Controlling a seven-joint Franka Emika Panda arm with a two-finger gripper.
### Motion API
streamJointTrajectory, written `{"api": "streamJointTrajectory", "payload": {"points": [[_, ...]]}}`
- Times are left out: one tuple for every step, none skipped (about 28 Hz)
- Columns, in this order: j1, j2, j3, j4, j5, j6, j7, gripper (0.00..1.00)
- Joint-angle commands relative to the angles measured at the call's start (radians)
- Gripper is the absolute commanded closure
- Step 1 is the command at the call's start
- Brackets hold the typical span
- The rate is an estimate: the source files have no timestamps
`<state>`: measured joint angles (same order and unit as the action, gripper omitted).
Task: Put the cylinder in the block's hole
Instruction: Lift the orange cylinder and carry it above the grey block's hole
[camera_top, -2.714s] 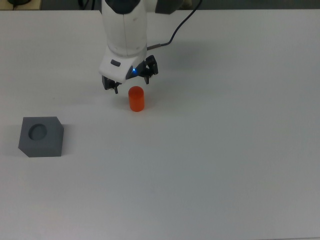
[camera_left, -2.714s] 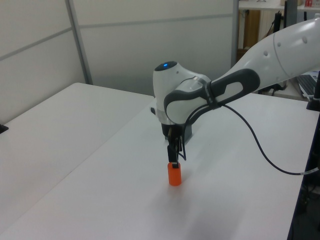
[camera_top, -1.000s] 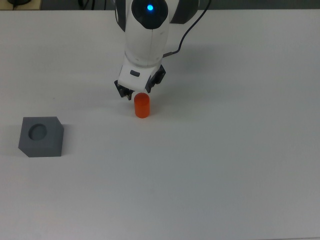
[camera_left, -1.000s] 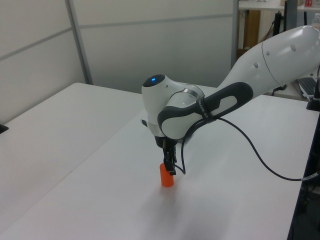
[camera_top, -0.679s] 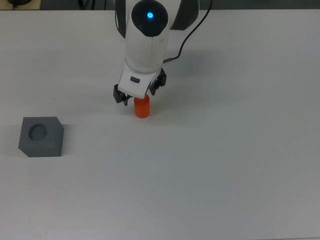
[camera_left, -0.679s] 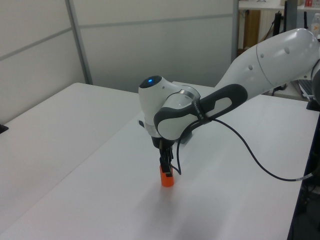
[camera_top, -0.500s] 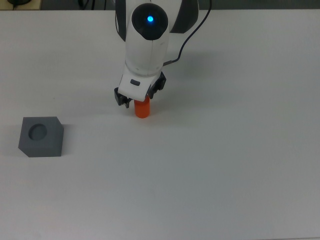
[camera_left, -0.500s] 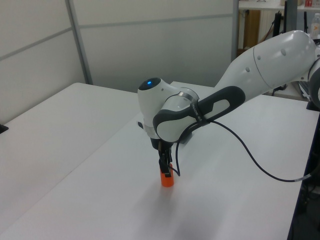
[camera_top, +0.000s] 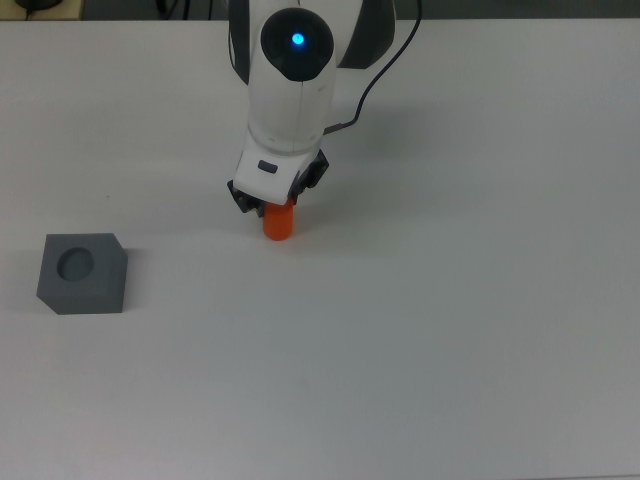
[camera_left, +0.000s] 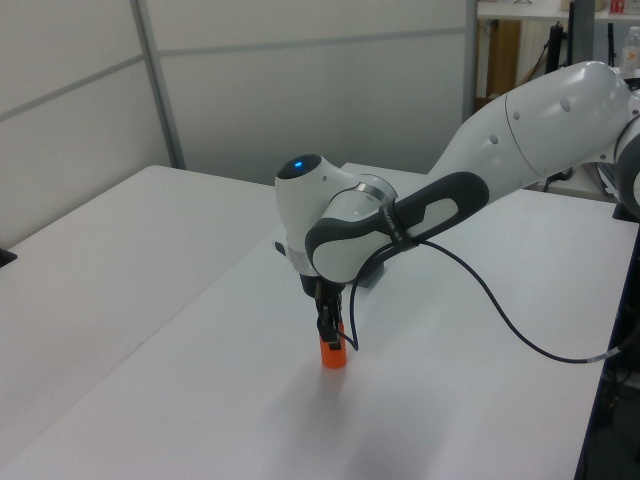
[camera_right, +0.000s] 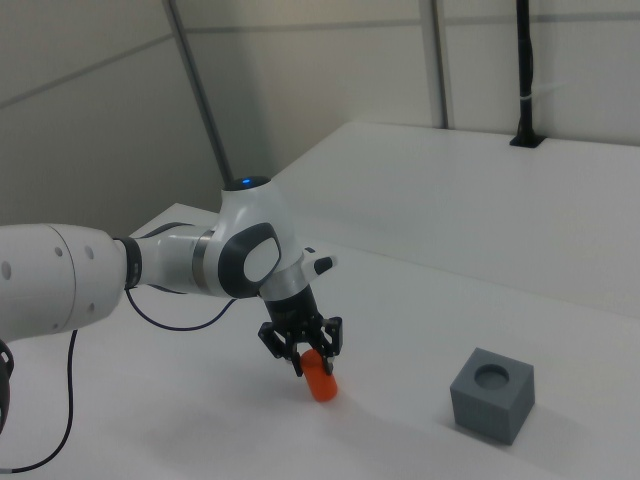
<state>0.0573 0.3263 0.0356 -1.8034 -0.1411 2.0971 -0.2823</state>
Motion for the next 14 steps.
{"api": "streamJointTrajectory", "payload": {"points": [[-0.016,-0.026,-0.020,0.047,0.014,-0.022,0.031,1.00],[-0.023,-0.029,-0.028,0.061,0.024,-0.038,0.035,1.00],[-0.030,-0.029,-0.034,0.079,0.029,-0.052,0.040,1.00],[-0.039,-0.026,-0.049,0.116,0.034,-0.078,0.054,1.00],[-0.048,-0.024,-0.057,0.136,0.035,-0.086,0.064,1.00],[-0.059,-0.023,-0.063,0.153,0.037,-0.089,0.074,1.00],[-0.069,-0.023,-0.068,0.167,0.037,-0.089,0.083,1.00],[-0.082,-0.023,-0.069,0.177,0.037,-0.091,0.089,1.00],[-0.092,-0.024,-0.071,0.187,0.040,-0.091,0.095,1.00],[-0.109,-0.024,-0.074,0.209,0.051,-0.091,0.113,1.00],[-0.120,-0.023,-0.074,0.219,0.055,-0.091,0.124,1.00],[-0.132,-0.023,-0.074,0.228,0.058,-0.089,0.133,1.00],[-0.146,-0.021,-0.077,0.233,0.060,-0.085,0.137,1.00],[-0.161,-0.020,-0.077,0.239,0.060,-0.081,0.138,1.00]]}}
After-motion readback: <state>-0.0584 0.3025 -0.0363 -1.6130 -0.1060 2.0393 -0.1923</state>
